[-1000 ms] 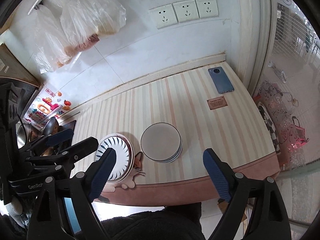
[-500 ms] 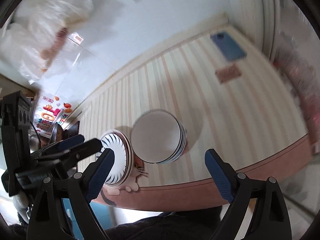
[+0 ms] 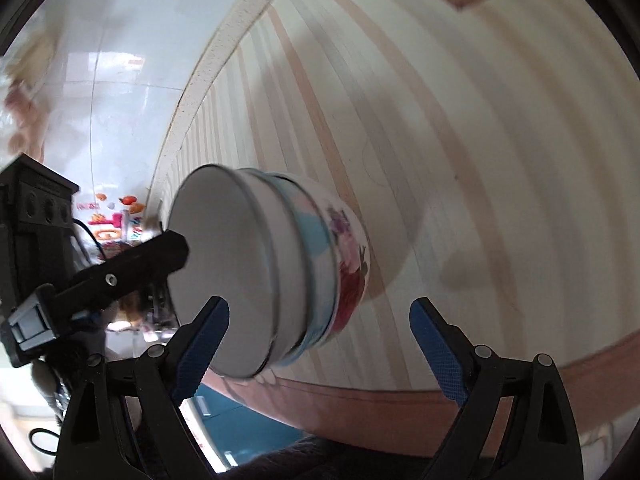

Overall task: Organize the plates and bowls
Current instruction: 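Grasp the bowl stack rim with the left tool while the right tool grasps it too, then lift and carry the bowl stack with both tools toward the plate stack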

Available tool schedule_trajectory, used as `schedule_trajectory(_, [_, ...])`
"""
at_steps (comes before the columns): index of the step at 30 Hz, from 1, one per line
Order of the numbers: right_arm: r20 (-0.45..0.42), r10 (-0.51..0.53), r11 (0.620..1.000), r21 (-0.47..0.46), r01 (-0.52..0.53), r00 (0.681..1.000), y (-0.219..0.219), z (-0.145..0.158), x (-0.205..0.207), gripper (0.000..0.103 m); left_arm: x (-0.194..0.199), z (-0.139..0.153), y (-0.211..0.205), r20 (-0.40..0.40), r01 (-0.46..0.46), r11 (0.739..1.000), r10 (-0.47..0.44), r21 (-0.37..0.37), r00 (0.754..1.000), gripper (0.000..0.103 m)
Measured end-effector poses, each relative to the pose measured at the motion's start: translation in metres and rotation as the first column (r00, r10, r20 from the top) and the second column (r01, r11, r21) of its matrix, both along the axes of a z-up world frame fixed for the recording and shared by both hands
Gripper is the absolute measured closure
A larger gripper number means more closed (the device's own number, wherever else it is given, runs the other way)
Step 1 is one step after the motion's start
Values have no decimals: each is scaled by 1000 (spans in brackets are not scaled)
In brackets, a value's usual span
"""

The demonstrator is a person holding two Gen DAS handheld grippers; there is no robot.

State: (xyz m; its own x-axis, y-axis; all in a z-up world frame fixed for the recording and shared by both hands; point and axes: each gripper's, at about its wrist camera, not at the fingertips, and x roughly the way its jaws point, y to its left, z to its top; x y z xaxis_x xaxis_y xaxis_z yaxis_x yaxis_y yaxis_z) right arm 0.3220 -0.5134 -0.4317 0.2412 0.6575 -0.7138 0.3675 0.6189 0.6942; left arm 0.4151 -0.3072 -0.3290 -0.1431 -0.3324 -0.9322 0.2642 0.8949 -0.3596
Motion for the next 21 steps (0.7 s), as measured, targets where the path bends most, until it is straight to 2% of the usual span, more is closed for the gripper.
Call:
schedule_trajectory(7, [-14,-5,994,106,7,1000,6,-30,11,10,5,-32,8,-122,-62,997,56,-47,991,12])
schedule_trajectory(11, [-31,4,991,132,0,1000,13,-41,18,22,6,-39,7,-144,-80,991,64,-111,988,23])
schedule_trajectory(12, [-31,9,991,130,-5,999,14,-42,20,28,6,-39,6,-143,-82,989,64,-121,988,24])
schedule_trajectory(14, [-27,15,991,135,-11,1000,17,-44,25,34,5,-37,5,-130,-78,990,62,-121,990,24])
schedule_trajectory(21, [5,34,998,59,-35,999,26,-37,35,39,1,-35,8,-90,-87,987,75,-137,993,25])
